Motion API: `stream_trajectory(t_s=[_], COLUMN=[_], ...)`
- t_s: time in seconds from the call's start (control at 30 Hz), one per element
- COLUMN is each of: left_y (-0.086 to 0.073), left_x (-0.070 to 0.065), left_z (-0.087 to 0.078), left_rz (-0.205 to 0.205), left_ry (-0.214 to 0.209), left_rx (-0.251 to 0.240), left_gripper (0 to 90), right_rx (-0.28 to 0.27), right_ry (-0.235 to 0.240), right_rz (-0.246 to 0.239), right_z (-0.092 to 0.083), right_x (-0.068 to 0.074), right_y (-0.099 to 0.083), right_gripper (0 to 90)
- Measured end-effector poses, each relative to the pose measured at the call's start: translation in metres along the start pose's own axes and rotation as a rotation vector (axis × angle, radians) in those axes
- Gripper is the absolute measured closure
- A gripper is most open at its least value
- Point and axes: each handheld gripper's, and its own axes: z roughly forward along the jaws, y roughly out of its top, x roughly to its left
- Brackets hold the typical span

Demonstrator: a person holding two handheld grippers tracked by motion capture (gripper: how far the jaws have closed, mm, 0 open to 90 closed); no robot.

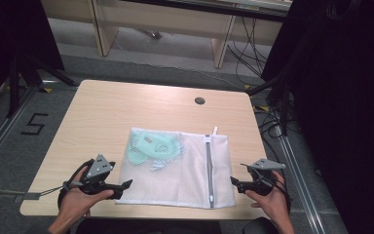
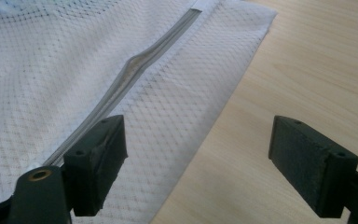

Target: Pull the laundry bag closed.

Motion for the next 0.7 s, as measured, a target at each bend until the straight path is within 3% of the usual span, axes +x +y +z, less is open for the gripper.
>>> stream_trajectory(t_s=[0.03, 0.07, 0.13, 0.17, 0.23, 0.3, 0.37, 0.43, 0.47, 0.53, 0.6, 0.7], left_y=[0.0, 0.001, 0.001, 0.001, 0.002, 0.003, 0.005, 0.005, 0.005, 0.007, 0.008, 0.009], left_x=[-0.002, 0.0, -0.001, -0.002, -0.003, -0.006, -0.006, -0.008, -0.011, -0.013, -0.02, -0.025], left_z=[0.002, 0.001, 0.001, 0.001, 0.002, 0.004, 0.006, 0.008, 0.011, 0.012, 0.014, 0.018], left_rz=[-0.021, 0.011, 0.01, 0.009, 0.029, 0.003, 0.021, -0.001, -0.02, 0.017, 0.003, 0.027], left_ry=[-0.006, -0.009, -0.008, -0.002, -0.006, -0.016, -0.045, -0.066, -0.078, -0.1, -0.116, -0.141], left_rx=[-0.009, 0.011, 0.007, -0.001, -0.004, -0.017, -0.013, -0.012, -0.035, -0.045, -0.049, -0.05], left_gripper=[15.3, 15.4, 15.9, 15.9, 16.2, 16.3, 16.8, 17.1, 17.1, 17.1, 17.0, 16.6], right_rx=[-0.003, 0.008, -0.001, -0.022, -0.021, -0.02, -0.006, 0.01, -0.004, -0.005, -0.003, -0.005], right_ry=[-0.006, 0.005, 0.009, 0.008, 0.005, 0.017, 0.024, 0.038, 0.037, 0.055, 0.065, 0.097], right_rz=[-0.008, 0.009, 0.004, -0.04, -0.042, -0.055, -0.049, -0.032, -0.059, -0.075, -0.092, -0.113], right_z=[0.0, -0.001, 0.0, 0.002, 0.002, 0.003, 0.004, 0.003, 0.005, 0.006, 0.007, 0.007], right_x=[0.0, 0.002, 0.002, -0.001, 0.001, 0.002, 0.004, 0.005, 0.003, 0.002, 0.004, 0.009], right_y=[0.0, 0.0, 0.001, 0.0, 0.001, 0.001, 0.0, 0.001, 0.0, 0.0, 0.002, 0.003], right_gripper=[19.9, 20.1, 20.3, 20.4, 20.6, 21.3, 21.9, 22.2, 22.1, 22.1, 22.1, 22.9])
